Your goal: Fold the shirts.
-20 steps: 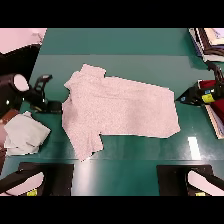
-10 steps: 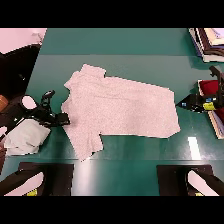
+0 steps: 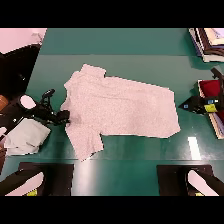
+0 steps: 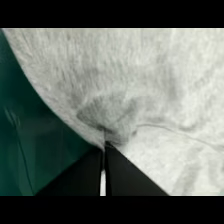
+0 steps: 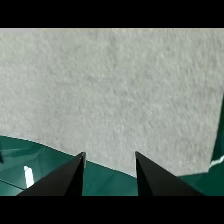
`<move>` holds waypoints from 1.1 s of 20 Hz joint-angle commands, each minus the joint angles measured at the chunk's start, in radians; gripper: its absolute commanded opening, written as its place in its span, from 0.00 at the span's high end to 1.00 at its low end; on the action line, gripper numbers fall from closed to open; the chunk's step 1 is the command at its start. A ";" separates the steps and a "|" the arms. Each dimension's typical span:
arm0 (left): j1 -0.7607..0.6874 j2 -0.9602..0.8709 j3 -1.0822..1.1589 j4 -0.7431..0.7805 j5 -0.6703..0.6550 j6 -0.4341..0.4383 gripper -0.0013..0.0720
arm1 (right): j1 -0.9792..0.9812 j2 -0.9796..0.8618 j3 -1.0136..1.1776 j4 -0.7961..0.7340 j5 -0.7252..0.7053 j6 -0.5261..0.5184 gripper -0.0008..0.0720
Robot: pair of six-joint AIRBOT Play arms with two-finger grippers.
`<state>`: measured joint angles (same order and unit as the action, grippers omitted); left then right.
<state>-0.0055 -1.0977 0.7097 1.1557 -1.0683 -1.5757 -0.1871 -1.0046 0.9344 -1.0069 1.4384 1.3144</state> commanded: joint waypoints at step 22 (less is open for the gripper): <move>0.000 0.320 0.262 0.001 -0.125 0.013 0.95 | 0.129 0.016 -0.097 -0.016 -0.187 0.019 0.97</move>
<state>-0.0059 -0.8558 0.8650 1.1538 -1.1511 -1.5635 -0.0654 -1.0752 0.7097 -1.0157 1.2171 1.3338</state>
